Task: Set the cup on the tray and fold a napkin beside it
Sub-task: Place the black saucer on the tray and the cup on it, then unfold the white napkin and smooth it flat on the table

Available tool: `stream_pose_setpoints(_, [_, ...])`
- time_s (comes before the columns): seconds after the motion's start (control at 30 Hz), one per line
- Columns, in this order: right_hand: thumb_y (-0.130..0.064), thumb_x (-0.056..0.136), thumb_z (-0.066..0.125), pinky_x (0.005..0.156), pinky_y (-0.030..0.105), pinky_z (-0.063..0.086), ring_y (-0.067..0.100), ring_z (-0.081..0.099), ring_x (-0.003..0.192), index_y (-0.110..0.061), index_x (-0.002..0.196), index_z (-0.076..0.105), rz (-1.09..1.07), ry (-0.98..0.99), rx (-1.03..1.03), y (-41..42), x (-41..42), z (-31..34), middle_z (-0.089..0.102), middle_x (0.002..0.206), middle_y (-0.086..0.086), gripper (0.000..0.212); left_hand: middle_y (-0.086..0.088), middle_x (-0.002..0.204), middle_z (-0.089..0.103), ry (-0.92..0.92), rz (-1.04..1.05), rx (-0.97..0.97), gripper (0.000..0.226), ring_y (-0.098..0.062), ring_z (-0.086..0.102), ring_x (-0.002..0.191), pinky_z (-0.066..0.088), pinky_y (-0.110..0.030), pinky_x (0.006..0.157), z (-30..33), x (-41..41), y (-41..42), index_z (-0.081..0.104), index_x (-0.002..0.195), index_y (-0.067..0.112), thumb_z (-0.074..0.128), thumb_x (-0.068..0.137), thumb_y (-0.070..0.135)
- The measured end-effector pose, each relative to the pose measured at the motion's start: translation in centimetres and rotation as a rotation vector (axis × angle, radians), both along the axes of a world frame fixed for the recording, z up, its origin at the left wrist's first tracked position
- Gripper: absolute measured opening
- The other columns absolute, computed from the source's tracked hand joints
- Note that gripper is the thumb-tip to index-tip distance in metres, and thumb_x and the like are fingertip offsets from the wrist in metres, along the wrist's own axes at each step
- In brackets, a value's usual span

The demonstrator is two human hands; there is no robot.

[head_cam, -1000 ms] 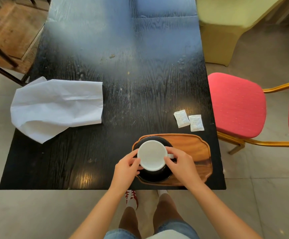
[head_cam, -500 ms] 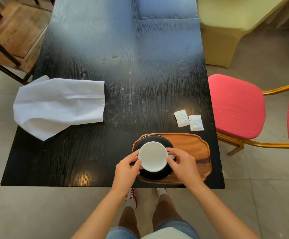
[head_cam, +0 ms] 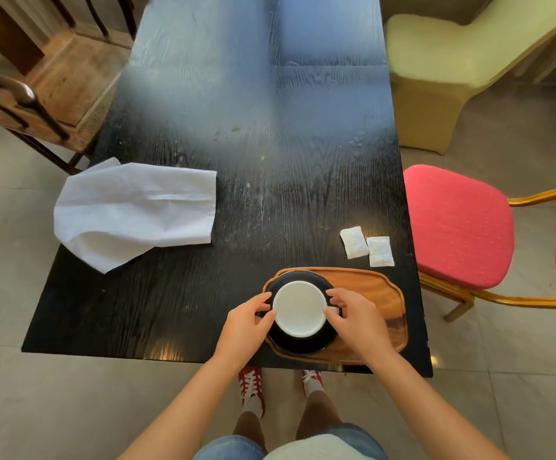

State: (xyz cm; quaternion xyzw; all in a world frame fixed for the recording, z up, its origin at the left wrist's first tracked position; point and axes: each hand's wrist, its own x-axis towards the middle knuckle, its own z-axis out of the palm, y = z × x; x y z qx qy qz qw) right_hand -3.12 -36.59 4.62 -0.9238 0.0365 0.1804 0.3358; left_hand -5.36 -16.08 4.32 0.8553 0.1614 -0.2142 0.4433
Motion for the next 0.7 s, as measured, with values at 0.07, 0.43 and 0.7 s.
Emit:
stream_pose_setpoints(0.07, [-0.033,0.086,0.061,0.069,0.016,0.045,0.003,0.056,0.087,-0.024,0.117,0.059,0.055,-0.055,-0.092,0.1,1.0,1.1,0.066,0.107,-0.006,0.032,0.012,0.099,0.064,-0.043,-0.102,0.133,0.035,0.0,0.06,0.08,0.048,-0.016,0.07,1.1,0.7,0.9,0.054,0.125,0.026,0.057,0.09,0.03])
stream_pose_setpoints(0.43, [-0.038,0.091,0.048,0.08,0.032,0.046,0.021,0.053,0.105,-0.023,0.124,0.051,0.603,-0.375,-0.261,9.0,8.9,7.8,0.06,0.115,-0.002,0.037,0.008,0.102,0.062,-0.264,-0.096,0.589,0.031,-0.006,0.057,0.081,0.047,-0.021,0.07,8.4,3.7,7.7,0.056,0.118,0.023,0.052,0.09,0.037])
stream_pose_setpoints(0.7, [-0.033,0.092,0.047,0.084,0.035,0.047,0.023,0.048,0.112,-0.019,0.127,0.047,0.836,-0.441,-0.226,18.6,9.8,9.4,0.053,0.124,0.001,0.038,0.001,0.113,0.066,-0.253,0.104,0.665,0.035,-0.015,0.062,0.1,0.05,-0.029,0.084,9.2,1.5,15.1,0.057,0.121,0.018,0.055,0.09,0.033])
